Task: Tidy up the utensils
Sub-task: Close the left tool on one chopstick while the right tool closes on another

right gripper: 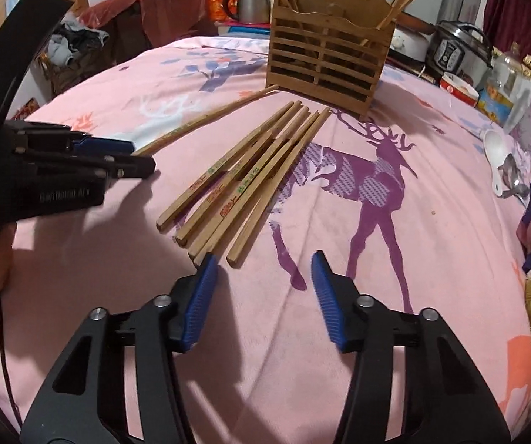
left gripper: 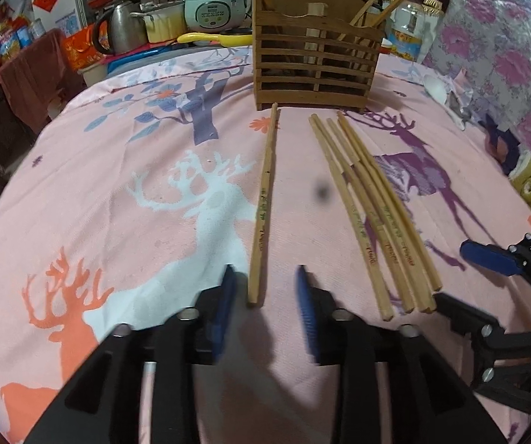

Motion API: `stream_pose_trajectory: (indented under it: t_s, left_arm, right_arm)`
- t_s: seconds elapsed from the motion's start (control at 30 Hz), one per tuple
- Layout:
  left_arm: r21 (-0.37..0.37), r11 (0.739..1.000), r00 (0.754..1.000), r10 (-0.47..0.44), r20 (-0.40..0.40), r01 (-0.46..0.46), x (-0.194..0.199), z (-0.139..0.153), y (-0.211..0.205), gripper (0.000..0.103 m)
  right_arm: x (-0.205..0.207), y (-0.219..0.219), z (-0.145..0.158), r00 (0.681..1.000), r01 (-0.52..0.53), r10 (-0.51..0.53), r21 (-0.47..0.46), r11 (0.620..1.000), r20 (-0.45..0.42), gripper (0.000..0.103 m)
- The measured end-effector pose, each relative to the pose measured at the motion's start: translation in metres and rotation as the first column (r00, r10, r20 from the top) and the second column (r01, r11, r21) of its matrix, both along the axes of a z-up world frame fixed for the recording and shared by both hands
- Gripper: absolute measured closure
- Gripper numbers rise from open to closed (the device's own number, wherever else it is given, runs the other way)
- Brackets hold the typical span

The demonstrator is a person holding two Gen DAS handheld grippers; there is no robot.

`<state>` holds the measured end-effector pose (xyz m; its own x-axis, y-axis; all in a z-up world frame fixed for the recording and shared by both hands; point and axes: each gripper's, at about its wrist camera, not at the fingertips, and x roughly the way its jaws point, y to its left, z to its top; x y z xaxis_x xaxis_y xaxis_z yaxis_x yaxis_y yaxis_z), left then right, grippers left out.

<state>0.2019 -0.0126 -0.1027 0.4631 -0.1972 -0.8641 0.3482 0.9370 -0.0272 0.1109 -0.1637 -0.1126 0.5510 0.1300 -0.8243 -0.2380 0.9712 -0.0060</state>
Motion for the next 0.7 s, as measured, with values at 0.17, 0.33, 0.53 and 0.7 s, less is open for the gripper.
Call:
stream_pose_trajectory:
  t_s: [0.17, 0.33, 0.53, 0.7]
  left_arm:
    - [-0.007, 1.000, 1.000, 0.020, -0.006, -0.020, 0.002, 0.000, 0.005, 0.055]
    - [0.002, 1.000, 1.000, 0.015, -0.002, -0.015, 0.000, 0.000, 0.004, 0.055]
    - [-0.005, 1.000, 1.000, 0.013, 0.000, -0.013, 0.000, 0.000, 0.003, 0.061]
    - [-0.053, 0.999, 1.000, 0.000, -0.018, -0.001, 0.002, 0.000, 0.006, 0.097]
  right_arm:
    - [0.007, -0.024, -0.002, 0.993, 0.119, -0.118, 0.039, 0.992, -0.019, 0.072]
    - [0.005, -0.039, 0.001, 0.989, 0.145, -0.143, 0.105, 0.984, -0.020, 0.071]
    - [0.005, -0.026, -0.001, 0.996, 0.092, -0.090, 0.096, 0.991, -0.030, 0.072]
    - [0.008, -0.034, -0.003, 0.993, 0.116, -0.110, 0.139, 0.984, -0.048, 0.097]
